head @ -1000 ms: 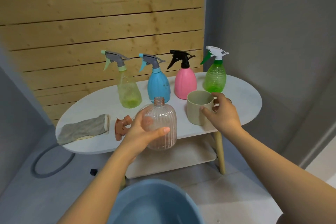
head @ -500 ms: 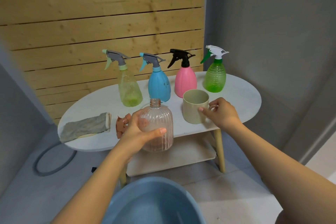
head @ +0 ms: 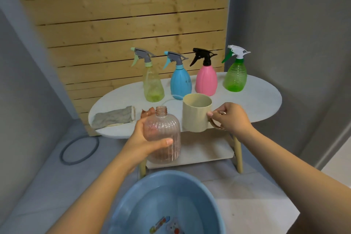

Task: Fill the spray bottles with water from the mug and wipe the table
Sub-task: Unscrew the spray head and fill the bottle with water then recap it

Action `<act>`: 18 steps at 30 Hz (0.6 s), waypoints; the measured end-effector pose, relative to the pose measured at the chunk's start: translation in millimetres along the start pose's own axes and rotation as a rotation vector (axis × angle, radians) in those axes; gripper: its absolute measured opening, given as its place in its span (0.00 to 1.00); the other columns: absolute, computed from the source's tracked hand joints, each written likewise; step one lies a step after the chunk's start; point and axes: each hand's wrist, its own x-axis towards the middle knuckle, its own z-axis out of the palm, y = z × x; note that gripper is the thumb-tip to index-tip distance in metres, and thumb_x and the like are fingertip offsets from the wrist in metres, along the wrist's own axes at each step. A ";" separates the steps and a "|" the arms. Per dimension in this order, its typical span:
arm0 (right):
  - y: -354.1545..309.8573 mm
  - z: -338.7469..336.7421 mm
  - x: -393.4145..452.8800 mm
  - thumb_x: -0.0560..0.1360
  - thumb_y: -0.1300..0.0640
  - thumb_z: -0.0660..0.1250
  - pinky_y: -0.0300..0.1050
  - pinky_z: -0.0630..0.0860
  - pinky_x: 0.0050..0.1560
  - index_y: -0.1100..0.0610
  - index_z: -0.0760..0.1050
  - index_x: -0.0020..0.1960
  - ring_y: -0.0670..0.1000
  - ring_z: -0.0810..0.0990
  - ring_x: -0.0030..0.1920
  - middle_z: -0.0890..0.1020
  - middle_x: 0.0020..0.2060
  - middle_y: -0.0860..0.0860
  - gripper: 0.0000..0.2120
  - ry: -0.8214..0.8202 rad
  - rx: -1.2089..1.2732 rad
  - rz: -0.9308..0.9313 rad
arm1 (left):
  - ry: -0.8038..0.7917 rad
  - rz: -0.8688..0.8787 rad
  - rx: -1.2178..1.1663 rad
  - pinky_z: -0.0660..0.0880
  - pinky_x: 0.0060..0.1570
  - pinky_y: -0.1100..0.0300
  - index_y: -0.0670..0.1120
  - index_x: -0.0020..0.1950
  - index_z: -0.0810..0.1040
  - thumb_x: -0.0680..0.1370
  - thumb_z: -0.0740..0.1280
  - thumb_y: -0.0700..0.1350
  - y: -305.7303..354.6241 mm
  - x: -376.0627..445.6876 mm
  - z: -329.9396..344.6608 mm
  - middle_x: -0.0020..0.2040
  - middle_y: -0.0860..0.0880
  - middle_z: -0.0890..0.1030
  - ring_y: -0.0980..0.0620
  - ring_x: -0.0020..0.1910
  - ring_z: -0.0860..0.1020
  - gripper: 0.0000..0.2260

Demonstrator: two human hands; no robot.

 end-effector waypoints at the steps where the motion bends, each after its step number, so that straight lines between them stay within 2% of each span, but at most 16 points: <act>1: -2.6 3.8 -7.3 0.72 0.51 0.72 0.38 0.66 0.31 0.57 0.73 0.36 0.48 0.74 0.34 0.77 0.31 0.48 0.13 -0.041 -0.038 -0.021 | 0.008 -0.018 0.002 0.73 0.60 0.58 0.54 0.65 0.65 0.52 0.80 0.53 -3.9 -8.7 -3.8 0.63 0.53 0.75 0.56 0.61 0.76 0.45; 5: -6.2 15.6 -31.1 0.72 0.48 0.71 0.37 0.63 0.31 0.58 0.71 0.40 0.49 0.73 0.39 0.74 0.32 0.47 0.15 -0.145 -0.201 -0.051 | -0.003 -0.090 -0.014 0.75 0.51 0.64 0.52 0.64 0.64 0.59 0.82 0.45 -24.1 -34.5 -19.1 0.58 0.53 0.77 0.59 0.55 0.78 0.40; 8: 1.6 31.6 -43.4 0.73 0.47 0.70 0.39 0.61 0.29 0.58 0.69 0.36 0.47 0.70 0.33 0.72 0.29 0.48 0.17 -0.241 -0.258 -0.063 | 0.002 -0.161 0.025 0.75 0.52 0.63 0.53 0.64 0.65 0.51 0.80 0.53 -48.2 -51.7 -29.2 0.58 0.53 0.77 0.59 0.56 0.78 0.45; 10: 7.7 45.1 -47.0 0.73 0.47 0.69 0.39 0.62 0.29 0.58 0.70 0.36 0.48 0.70 0.33 0.73 0.29 0.49 0.17 -0.307 -0.264 -0.051 | 0.020 -0.208 0.042 0.75 0.52 0.63 0.52 0.64 0.65 0.49 0.80 0.55 -63.9 -57.2 -32.0 0.58 0.53 0.77 0.58 0.56 0.78 0.46; 14: 21.9 76.9 -50.3 0.73 0.47 0.68 0.40 0.64 0.33 0.57 0.72 0.38 0.49 0.71 0.37 0.75 0.35 0.50 0.14 -0.467 -0.047 0.158 | 0.100 -0.295 0.030 0.76 0.57 0.56 0.52 0.62 0.64 0.52 0.84 0.52 -95.4 -59.3 -33.9 0.59 0.50 0.77 0.55 0.56 0.78 0.44; 16: 27.2 89.7 -49.9 0.74 0.45 0.65 0.40 0.65 0.35 0.54 0.73 0.39 0.48 0.70 0.36 0.75 0.38 0.51 0.13 -0.527 0.067 0.274 | 0.105 -0.323 0.106 0.74 0.60 0.53 0.54 0.63 0.63 0.51 0.82 0.56 -109.7 -59.4 -34.1 0.60 0.52 0.76 0.54 0.58 0.76 0.46; 18: 35.3 103.1 -48.1 0.74 0.43 0.64 0.38 0.66 0.35 0.55 0.74 0.44 0.46 0.71 0.36 0.75 0.40 0.51 0.14 -0.552 0.108 0.355 | 0.096 -0.345 0.181 0.73 0.61 0.52 0.54 0.65 0.61 0.50 0.79 0.59 -122.6 -60.6 -34.7 0.60 0.53 0.74 0.53 0.59 0.75 0.48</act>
